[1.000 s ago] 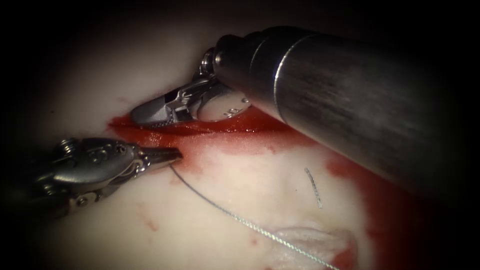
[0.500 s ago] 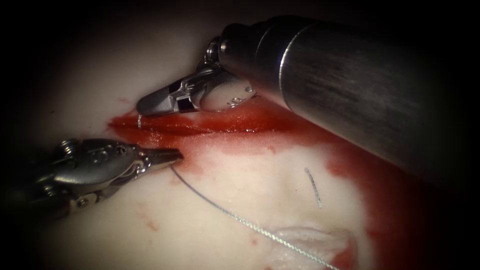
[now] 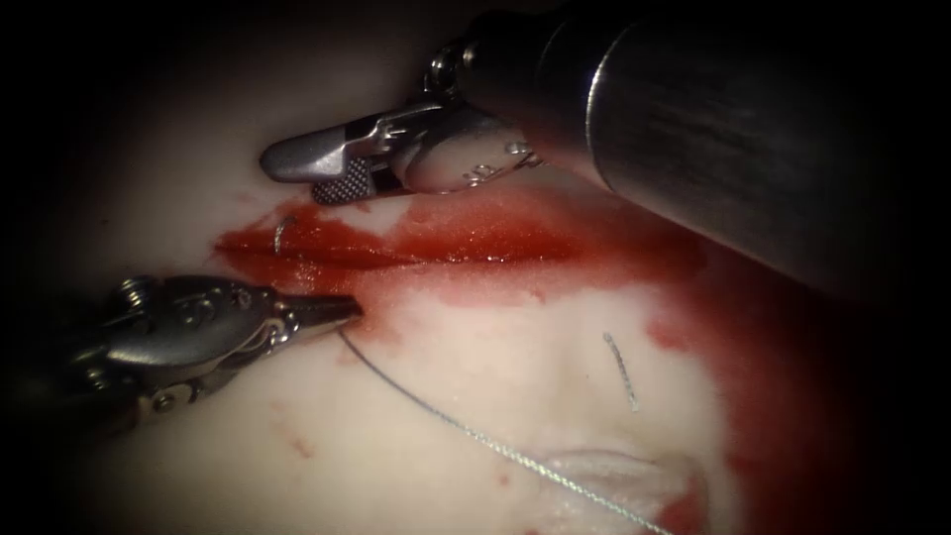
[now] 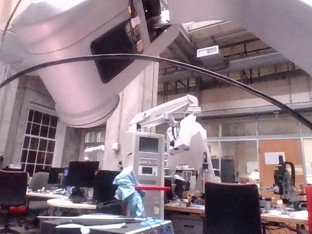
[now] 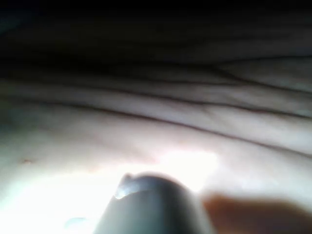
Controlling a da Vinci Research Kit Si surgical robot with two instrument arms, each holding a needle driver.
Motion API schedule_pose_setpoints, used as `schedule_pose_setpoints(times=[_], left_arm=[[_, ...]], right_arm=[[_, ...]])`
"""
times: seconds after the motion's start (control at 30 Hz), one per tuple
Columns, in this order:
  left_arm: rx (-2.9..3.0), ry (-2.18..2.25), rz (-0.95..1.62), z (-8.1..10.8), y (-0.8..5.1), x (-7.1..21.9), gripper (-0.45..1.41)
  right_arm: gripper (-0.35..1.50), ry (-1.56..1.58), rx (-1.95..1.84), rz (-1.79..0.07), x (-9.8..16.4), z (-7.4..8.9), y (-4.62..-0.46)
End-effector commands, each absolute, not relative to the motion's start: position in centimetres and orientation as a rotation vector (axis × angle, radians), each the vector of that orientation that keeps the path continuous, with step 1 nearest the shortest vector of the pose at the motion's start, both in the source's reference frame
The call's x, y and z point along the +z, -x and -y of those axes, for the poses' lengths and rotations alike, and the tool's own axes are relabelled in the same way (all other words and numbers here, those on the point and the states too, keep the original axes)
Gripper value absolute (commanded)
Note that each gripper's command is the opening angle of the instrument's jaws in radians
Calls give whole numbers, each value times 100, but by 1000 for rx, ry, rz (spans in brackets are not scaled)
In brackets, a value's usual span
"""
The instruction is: Wound Closure
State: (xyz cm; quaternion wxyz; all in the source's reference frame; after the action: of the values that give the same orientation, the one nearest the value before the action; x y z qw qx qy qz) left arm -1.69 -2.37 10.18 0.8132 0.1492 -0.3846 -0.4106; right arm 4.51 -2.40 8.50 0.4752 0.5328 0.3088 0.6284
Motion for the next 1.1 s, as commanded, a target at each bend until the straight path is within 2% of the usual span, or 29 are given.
schedule_pose_setpoints(times=[0.03, 0.27, 0.57, 0.6, 1.1], left_arm=[[-876, -314, 827, 226, 174, 1015, -45], [-875, -315, 827, 226, 174, 1014, -45], [-881, -318, 827, 226, 174, 1014, -45], [-881, -319, 827, 226, 174, 1014, -45], [-882, -319, 826, 225, 175, 1013, -45]], right_arm=[[123, -1304, 1532, -760, 844, 232, -462], [109, -1295, 1527, -763, 848, 240, -464], [103, -1284, 1519, -766, 855, 249, -465], [94, -1283, 1515, -765, 857, 251, -465], [89, -1259, 1523, -775, 867, 257, -478]])
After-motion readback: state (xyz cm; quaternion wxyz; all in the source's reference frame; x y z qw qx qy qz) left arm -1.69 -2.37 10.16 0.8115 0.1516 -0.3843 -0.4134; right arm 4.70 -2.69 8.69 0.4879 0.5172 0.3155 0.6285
